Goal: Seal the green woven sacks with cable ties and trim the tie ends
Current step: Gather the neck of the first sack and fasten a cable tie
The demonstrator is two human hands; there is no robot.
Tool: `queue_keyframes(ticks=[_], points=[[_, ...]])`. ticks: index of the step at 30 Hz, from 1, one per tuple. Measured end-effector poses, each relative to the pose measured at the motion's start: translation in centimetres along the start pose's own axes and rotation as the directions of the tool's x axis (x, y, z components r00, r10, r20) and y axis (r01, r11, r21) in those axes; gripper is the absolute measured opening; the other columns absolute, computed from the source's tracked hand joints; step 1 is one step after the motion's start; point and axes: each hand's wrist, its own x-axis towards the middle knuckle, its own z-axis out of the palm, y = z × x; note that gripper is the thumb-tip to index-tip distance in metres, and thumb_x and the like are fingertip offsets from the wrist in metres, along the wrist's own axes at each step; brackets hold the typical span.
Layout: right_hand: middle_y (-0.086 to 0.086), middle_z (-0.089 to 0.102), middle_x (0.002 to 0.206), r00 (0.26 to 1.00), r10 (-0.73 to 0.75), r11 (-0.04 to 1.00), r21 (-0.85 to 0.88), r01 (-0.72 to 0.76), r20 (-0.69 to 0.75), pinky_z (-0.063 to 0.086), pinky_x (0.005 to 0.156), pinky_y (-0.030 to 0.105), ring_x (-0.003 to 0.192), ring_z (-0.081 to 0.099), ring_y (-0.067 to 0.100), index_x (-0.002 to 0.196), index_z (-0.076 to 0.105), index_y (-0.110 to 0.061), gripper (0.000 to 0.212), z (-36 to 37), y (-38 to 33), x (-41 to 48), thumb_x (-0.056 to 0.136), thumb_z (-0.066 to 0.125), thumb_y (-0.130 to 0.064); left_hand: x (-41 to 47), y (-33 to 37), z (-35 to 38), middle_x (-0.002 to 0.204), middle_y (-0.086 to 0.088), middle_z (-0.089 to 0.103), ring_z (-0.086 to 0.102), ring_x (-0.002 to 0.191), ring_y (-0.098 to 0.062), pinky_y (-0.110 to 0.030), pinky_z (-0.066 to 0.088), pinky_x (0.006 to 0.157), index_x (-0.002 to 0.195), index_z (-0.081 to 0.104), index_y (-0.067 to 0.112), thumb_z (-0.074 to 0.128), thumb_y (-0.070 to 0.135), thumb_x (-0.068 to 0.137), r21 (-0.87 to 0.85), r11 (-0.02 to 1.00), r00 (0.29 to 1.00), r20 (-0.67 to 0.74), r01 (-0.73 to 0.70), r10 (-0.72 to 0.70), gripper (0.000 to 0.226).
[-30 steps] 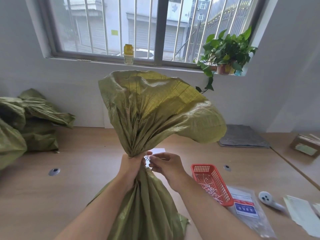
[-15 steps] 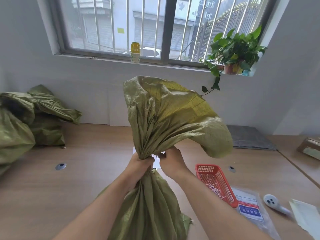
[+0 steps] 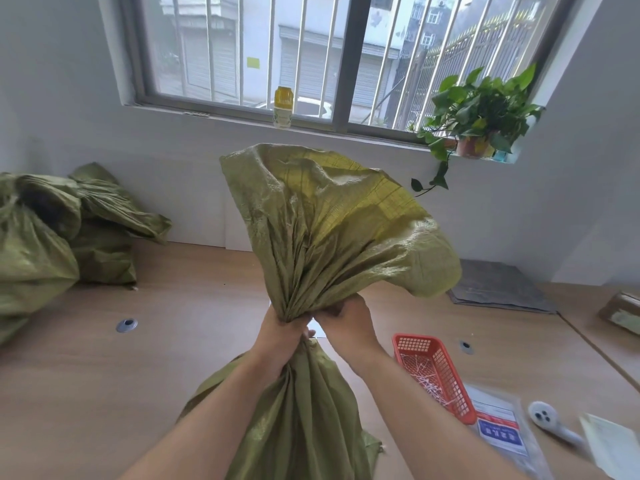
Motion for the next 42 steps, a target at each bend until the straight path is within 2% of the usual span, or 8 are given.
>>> queue_keyframes(ticks=[6,9,13,18,26,31,37,42], points=[[-0.003,0.081,0.094,0.995,0.036,0.985,0.165,-0.050,0.088,0.062,0.085,0.035,0.092,0.078,0.011,0.104,0.075,-0.014,0.043,1.0,0.0,-0.7,0.066,0.092,-0.020,-0.7,-0.3,0.5,0.096,-0.003,0.080,0.076,0.091,-0.016,-0.037,0.064,0.079,0.102,0.077,0.021,0.055,-0.004,0.093,0.121,0.978,0.980,-0.083,-0.171,0.182,0.034],[-0.011,0.080,0.096,0.999,0.049,0.994,0.101,-0.049,0.002,0.058,0.080,0.017,0.091,0.075,0.000,0.107,0.075,-0.020,0.059,1.5,-0.5,-1.0,0.055,0.101,-0.032,-0.8,-0.5,0.9,0.111,0.003,0.078,0.074,0.103,-0.011,-0.020,0.060,0.080,0.123,0.070,0.018,0.055,-0.001,0.095,0.155,0.961,0.966,-0.086,-0.231,0.246,0.038],[-0.012,0.077,0.096,0.991,0.065,0.997,0.041,-0.061,-0.120,0.049,0.067,0.004,0.088,0.072,-0.001,0.106,0.074,-0.017,0.049,1.8,-1.3,-1.0,0.065,0.097,-0.033,-0.9,-0.7,0.9,0.105,-0.004,0.070,0.071,0.096,-0.016,-0.010,0.053,0.067,0.111,0.064,0.016,0.065,0.005,0.090,0.315,0.919,0.945,-0.147,-0.236,0.293,0.024],[-0.006,0.077,0.088,0.970,0.093,0.996,0.024,-0.090,-0.224,0.057,0.074,0.023,0.085,0.074,0.012,0.095,0.075,-0.013,0.036,1.8,-1.1,-0.5,0.070,0.093,-0.033,-2.6,-0.8,0.4,0.101,-0.003,0.065,0.066,0.090,-0.015,-0.031,0.057,0.078,0.099,0.063,0.027,0.060,0.023,0.094,0.367,0.857,0.912,-0.052,-0.361,0.406,0.007],[-0.007,0.074,0.084,0.963,0.071,0.997,0.030,-0.066,-0.259,0.044,0.061,0.006,0.079,0.069,0.011,0.090,0.074,-0.013,0.032,1.8,-1.1,-0.6,0.072,0.093,-0.030,-3.8,-0.7,-0.7,0.099,0.011,0.068,0.065,0.091,0.009,-0.005,0.050,0.078,0.112,0.076,0.015,0.068,-0.007,0.093,0.453,0.756,0.753,-0.237,-0.473,0.613,0.030],[-0.009,0.068,0.071,0.954,0.023,0.999,-0.024,-0.032,-0.299,0.040,0.055,0.009,0.070,0.065,0.013,0.082,0.072,-0.011,0.030,1.2,-0.9,-0.4,0.071,0.094,-0.028,-4.7,0.5,-0.1,0.098,0.015,0.070,0.067,0.094,0.006,-0.007,0.050,0.085,0.098,0.082,0.008,0.076,-0.007,0.085,0.466,0.634,0.655,-0.143,-0.617,0.742,0.021],[0.000,0.076,0.071,0.966,0.110,0.991,0.095,-0.089,-0.235,0.061,0.070,0.034,0.072,0.075,0.019,0.078,0.075,-0.010,0.030,0.7,-0.2,-0.6,0.068,0.097,-0.029,-3.7,1.6,-0.5,0.084,0.006,0.076,0.071,0.075,-0.012,-0.022,0.057,0.071,0.086,0.084,0.015,0.088,0.005,0.077,0.395,0.680,0.743,0.012,-0.618,0.669,0.014],[0.024,0.075,0.115,0.988,0.076,0.796,0.589,-0.140,0.132,0.056,0.104,0.047,0.112,0.073,0.034,0.116,0.066,0.007,0.018,-0.1,1.0,-1.3,0.103,0.059,-0.004,-2.5,2.8,-1.3,0.080,0.011,0.075,0.070,0.073,-0.009,-0.022,0.056,0.069,0.079,0.082,0.023,0.090,0.006,0.074,0.365,0.753,0.810,0.007,-0.548,0.586,0.020]])
